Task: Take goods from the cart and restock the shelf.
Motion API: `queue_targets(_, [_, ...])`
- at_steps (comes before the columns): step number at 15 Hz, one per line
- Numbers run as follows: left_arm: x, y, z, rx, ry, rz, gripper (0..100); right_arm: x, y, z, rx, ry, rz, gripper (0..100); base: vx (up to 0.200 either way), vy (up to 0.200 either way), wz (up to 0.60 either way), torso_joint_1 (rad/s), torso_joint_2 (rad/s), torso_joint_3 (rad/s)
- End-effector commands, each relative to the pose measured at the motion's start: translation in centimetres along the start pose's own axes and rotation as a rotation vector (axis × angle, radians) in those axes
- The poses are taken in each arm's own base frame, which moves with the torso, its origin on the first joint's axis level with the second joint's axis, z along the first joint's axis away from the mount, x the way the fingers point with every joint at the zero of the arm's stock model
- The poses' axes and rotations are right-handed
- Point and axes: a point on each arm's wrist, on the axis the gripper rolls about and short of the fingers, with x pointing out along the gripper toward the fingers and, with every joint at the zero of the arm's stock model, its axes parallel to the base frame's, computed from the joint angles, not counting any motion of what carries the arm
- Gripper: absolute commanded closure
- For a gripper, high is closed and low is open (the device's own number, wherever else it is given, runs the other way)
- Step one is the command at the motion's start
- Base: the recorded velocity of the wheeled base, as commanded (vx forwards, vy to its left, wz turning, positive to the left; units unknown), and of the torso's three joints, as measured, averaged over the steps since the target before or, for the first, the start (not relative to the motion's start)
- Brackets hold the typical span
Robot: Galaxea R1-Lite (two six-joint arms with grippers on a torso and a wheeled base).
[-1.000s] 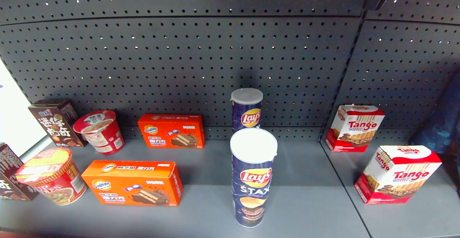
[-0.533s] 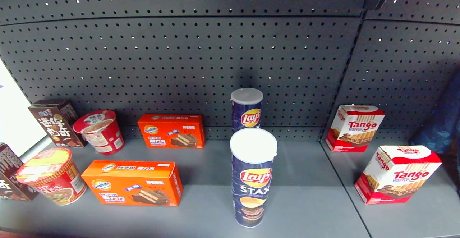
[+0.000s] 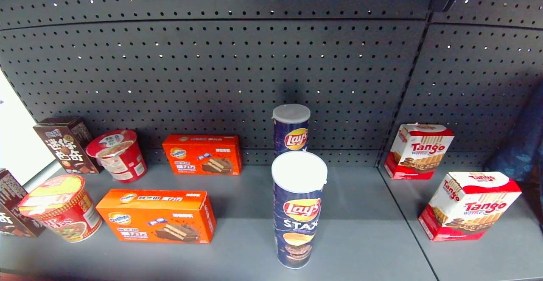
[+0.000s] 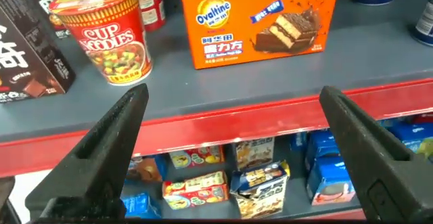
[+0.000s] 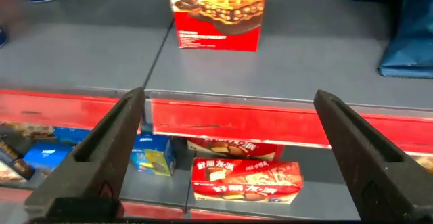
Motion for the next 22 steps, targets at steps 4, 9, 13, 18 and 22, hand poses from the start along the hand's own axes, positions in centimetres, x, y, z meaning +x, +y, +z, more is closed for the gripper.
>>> queue_targets(4, [0.03, -0.04, -0.04, 0.044, -0.002, -0.016, 0, -0.56, 0.08, -0.23, 0.006, -0.076, -0.042, 0, 0.000, 0.000, 0.00, 0.000, 0.00, 0.000])
queue_targets(9, [0.01, -0.10, 0.00, 0.067, -0.009, -0.039, 0, -0.57, 0.09, -0.19, 0.004, -0.077, -0.039, 0, 0.000, 0.000, 0.00, 0.000, 0.00, 0.000])
queue_targets(13, [0.01, 0.14, -0.06, 0.022, 0.005, 0.071, 0, -0.57, 0.06, -0.19, 0.005, -0.077, -0.055, 0, 0.000, 0.000, 0.00, 0.000, 0.00, 0.000])
queue_targets(18, [0.01, 0.06, -0.03, -0.013, 0.004, 0.034, 0, -0.57, 0.06, -0.19, 0.005, -0.077, -0.052, 0, 0.000, 0.000, 0.00, 0.000, 0.00, 0.000])
queue_targets(22, [0.03, 0.06, -0.08, -0.033, 0.006, 0.035, 0, -0.57, 0.07, -0.19, 0.005, -0.077, -0.050, 0, -0.050, 0.000, 0.00, -0.001, 0.00, 0.001])
